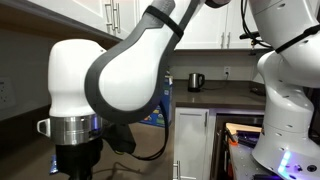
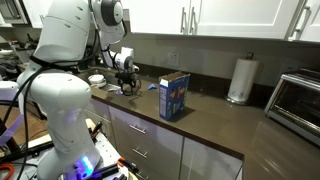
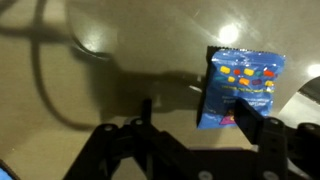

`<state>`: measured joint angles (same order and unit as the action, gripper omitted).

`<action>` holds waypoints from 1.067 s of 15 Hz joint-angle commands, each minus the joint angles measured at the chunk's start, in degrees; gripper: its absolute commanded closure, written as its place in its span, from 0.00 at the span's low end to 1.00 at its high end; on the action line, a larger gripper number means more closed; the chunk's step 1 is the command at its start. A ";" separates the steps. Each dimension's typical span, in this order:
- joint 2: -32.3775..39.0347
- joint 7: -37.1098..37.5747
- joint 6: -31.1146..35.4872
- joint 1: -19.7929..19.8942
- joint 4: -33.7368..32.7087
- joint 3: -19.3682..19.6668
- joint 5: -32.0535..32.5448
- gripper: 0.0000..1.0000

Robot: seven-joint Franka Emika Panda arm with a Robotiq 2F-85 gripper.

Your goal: Put one of the blue sachets on the counter inside the blue box

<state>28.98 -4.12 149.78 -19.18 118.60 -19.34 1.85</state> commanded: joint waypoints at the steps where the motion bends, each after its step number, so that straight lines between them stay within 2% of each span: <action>1: -0.74 -0.91 -1.64 -0.16 0.19 -0.46 -0.73 0.00; 8: -0.10 -1.68 -4.35 0.10 0.30 -2.78 -2.65 0.01; 9: 0.17 -1.43 -4.66 -0.15 0.28 -2.72 -2.59 0.26; 11: 0.45 -1.31 -4.84 -0.39 0.17 -2.77 -2.53 0.27; 16: 0.06 -0.99 -4.87 -0.70 0.42 -2.59 -2.21 0.61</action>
<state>29.08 -4.12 146.18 -19.37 118.76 -21.92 0.76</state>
